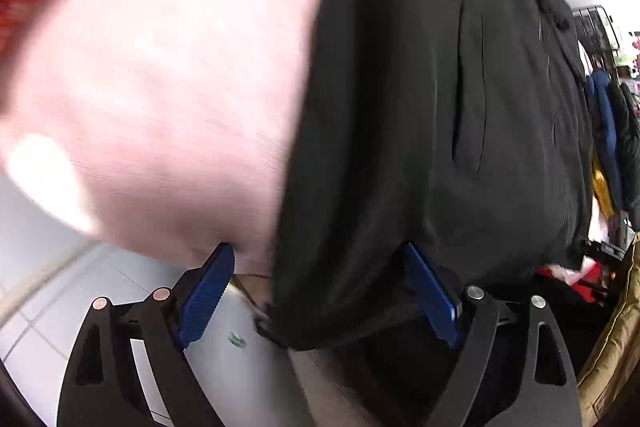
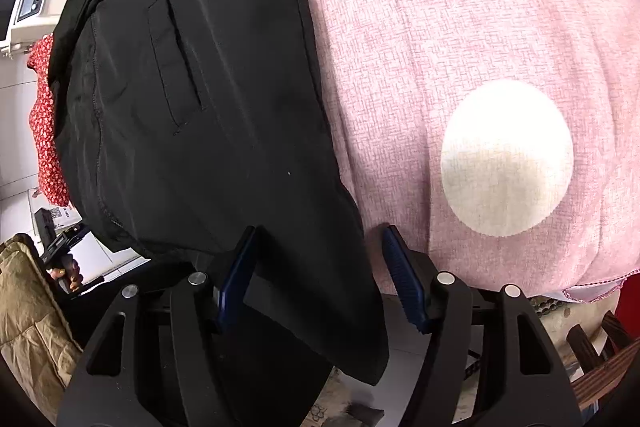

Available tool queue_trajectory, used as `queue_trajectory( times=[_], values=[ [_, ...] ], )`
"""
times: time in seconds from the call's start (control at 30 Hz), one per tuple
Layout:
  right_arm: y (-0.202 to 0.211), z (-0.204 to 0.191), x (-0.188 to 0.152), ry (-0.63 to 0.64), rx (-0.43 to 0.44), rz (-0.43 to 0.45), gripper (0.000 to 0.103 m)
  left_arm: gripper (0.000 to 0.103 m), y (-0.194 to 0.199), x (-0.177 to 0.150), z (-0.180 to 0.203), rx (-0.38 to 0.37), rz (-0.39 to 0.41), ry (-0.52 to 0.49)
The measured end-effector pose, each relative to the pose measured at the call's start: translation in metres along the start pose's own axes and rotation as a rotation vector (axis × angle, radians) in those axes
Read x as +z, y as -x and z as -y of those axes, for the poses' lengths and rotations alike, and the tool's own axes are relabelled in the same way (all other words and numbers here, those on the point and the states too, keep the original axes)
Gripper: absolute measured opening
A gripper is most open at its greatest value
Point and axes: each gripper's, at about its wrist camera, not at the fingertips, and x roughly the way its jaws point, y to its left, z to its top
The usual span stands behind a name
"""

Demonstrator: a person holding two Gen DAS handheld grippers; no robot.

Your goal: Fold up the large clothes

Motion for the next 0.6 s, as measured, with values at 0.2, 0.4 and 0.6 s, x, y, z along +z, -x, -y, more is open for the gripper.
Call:
queue_trajectory(
  times=[0.2, 0.4, 0.6],
  values=[
    [-0.009, -0.013, -0.005, 0.035, 0.005, -0.035, 0.064, 0.073, -0.032, -0.014, 0.017, -0.012, -0.061, -0.087],
    [-0.019, -0.022, -0.016, 0.055, 0.005, -0.083, 0.035, 0.02, -0.014, -0.011, 0.019, -0.092, -0.124, -0.122],
    [-0.014, -0.043, -0.024, 0.127, 0.023, -0.096, 0.011, 0.006, 0.01, -0.02, 0.032, -0.12, -0.158, -0.239]
  ],
)
